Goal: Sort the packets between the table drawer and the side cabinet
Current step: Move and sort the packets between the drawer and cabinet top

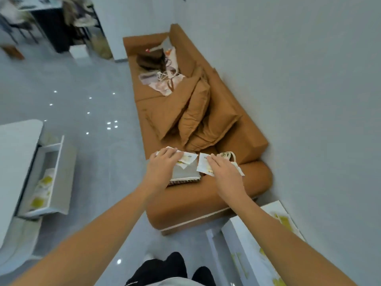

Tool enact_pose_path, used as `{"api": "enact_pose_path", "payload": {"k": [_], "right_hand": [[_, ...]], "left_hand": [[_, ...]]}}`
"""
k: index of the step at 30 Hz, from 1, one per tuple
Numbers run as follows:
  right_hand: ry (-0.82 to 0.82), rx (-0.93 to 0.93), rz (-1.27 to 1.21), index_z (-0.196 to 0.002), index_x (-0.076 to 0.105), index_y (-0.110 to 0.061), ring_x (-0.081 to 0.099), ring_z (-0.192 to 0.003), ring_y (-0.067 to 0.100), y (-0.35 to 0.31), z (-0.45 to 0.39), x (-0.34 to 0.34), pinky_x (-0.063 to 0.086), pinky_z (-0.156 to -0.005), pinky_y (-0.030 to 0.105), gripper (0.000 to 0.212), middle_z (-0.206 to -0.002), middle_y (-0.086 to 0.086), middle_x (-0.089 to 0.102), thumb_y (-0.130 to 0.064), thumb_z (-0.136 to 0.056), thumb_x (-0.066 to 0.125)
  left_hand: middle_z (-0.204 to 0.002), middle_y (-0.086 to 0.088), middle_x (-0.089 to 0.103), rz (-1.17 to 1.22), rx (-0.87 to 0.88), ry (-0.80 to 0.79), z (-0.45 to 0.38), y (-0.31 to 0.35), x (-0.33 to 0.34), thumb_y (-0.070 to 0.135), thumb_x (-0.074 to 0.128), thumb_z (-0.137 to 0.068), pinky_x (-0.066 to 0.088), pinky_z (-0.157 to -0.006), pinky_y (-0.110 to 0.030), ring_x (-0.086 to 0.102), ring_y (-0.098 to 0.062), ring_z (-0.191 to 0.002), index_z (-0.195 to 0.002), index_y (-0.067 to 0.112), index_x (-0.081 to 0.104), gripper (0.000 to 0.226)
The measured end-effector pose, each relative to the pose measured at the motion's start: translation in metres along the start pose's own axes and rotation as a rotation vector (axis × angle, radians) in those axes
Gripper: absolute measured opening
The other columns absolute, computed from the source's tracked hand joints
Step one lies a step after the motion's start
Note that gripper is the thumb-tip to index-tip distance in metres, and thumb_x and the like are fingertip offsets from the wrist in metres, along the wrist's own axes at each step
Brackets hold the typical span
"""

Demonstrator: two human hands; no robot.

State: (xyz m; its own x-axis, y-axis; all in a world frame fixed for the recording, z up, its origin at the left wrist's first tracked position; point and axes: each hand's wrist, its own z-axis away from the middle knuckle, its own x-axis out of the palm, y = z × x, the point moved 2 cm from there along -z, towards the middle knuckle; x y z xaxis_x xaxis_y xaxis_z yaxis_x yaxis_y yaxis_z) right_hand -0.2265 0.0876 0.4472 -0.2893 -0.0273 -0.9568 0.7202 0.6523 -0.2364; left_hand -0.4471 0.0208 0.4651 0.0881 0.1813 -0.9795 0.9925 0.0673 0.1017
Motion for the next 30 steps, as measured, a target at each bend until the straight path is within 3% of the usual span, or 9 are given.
{"api": "enact_pose_path", "payload": {"k": [6,11,17,23,30], "right_hand": [[-0.077,-0.335,-0.077,-0.126,0.068,-0.003,0.068,-0.115,0.036,-0.181,-0.082,0.065,0.057,-0.091,0.046,0.077,-0.125,0.014,0.07,0.017,-0.053,0.08],[-0.149,-0.531,-0.153,-0.131,0.063,-0.007,0.064,-0.116,0.035,-0.342,-0.133,0.131,0.054,-0.094,0.043,0.069,-0.128,0.01,0.066,0.016,-0.065,0.065],[-0.22,-0.695,-0.154,-0.133,0.063,-0.007,0.062,-0.123,0.035,-0.507,-0.197,0.203,0.052,-0.101,0.046,0.075,-0.133,0.011,0.065,0.019,-0.063,0.068],[-0.335,-0.888,-0.121,-0.141,0.055,-0.007,0.055,-0.13,0.035,-0.621,-0.248,0.246,0.047,-0.107,0.046,0.074,-0.142,0.012,0.059,0.014,-0.071,0.066],[-0.461,-1.011,-0.073,-0.136,0.06,-0.007,0.061,-0.122,0.035,-0.703,-0.348,0.34,0.051,-0.101,0.045,0.075,-0.135,0.012,0.064,0.016,-0.065,0.068]], "left_hand": [[-0.127,-0.001,0.065,-0.048,-0.34,0.006,0.113,-0.185,-0.026,-0.015,0.069,-0.07,0.05,-0.079,-0.041,0.06,-0.029,-0.117,-0.127,0.024,0.065,0.069],[-0.129,-0.006,0.064,-0.026,-0.566,0.01,0.213,-0.335,-0.038,-0.014,0.068,-0.072,0.056,-0.078,-0.048,0.062,-0.033,-0.113,-0.13,0.018,0.065,0.066],[-0.127,-0.007,0.067,0.008,-0.81,0.066,0.29,-0.475,-0.061,-0.014,0.075,-0.063,0.055,-0.078,-0.047,0.063,-0.033,-0.113,-0.128,0.018,0.069,0.072],[-0.128,-0.001,0.066,0.053,-1.006,0.016,0.335,-0.572,-0.052,-0.005,0.077,-0.069,0.052,-0.078,-0.043,0.062,-0.029,-0.113,-0.129,0.025,0.065,0.069],[-0.126,-0.002,0.066,0.104,-1.15,-0.09,0.329,-0.672,0.0,-0.007,0.078,-0.063,0.051,-0.071,-0.039,0.063,-0.03,-0.109,-0.128,0.025,0.065,0.074]]}}
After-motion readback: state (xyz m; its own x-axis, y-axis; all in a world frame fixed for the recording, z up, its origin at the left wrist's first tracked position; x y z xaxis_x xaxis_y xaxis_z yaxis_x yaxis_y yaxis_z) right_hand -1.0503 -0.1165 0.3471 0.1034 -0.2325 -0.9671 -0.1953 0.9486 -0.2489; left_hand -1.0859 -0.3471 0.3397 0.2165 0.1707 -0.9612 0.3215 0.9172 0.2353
